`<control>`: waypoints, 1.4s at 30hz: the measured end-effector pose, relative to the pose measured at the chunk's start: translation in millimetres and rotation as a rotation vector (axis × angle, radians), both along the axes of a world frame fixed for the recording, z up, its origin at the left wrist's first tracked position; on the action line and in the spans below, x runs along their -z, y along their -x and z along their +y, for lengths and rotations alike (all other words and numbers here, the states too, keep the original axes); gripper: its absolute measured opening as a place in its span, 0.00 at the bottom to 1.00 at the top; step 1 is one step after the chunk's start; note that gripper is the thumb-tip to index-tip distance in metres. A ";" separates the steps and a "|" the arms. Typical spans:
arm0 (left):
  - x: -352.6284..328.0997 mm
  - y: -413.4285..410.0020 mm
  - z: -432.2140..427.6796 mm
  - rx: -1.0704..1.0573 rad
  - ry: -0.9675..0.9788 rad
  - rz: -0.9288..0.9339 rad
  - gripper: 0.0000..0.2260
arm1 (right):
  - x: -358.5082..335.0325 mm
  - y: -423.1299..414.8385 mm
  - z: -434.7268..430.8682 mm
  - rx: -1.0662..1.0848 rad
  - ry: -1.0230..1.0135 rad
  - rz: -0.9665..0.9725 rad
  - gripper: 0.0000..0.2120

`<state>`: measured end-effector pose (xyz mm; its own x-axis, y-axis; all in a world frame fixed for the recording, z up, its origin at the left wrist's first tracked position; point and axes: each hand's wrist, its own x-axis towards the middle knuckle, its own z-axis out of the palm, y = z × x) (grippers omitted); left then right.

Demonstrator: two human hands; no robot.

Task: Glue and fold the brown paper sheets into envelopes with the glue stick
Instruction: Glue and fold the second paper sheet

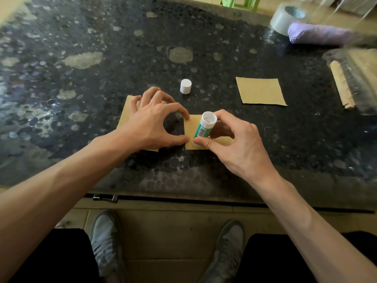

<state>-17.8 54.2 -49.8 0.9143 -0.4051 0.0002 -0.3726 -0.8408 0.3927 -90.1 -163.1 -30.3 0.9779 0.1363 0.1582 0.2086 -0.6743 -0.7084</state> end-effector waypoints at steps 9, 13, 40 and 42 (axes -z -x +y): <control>-2.6 0.1 -0.3 0.005 0.008 0.015 0.25 | 3.6 2.6 -2.7 -0.083 0.011 0.063 0.14; -2.2 1.7 -0.7 0.000 0.013 0.007 0.25 | 2.7 -0.8 -8.7 -0.108 -0.048 0.136 0.12; 2.7 3.2 1.0 0.016 0.032 -0.024 0.27 | 11.0 3.0 2.3 0.055 -0.159 0.050 0.20; 2.4 3.4 1.2 0.016 0.036 -0.024 0.28 | 11.0 3.2 4.0 0.050 -0.167 0.025 0.19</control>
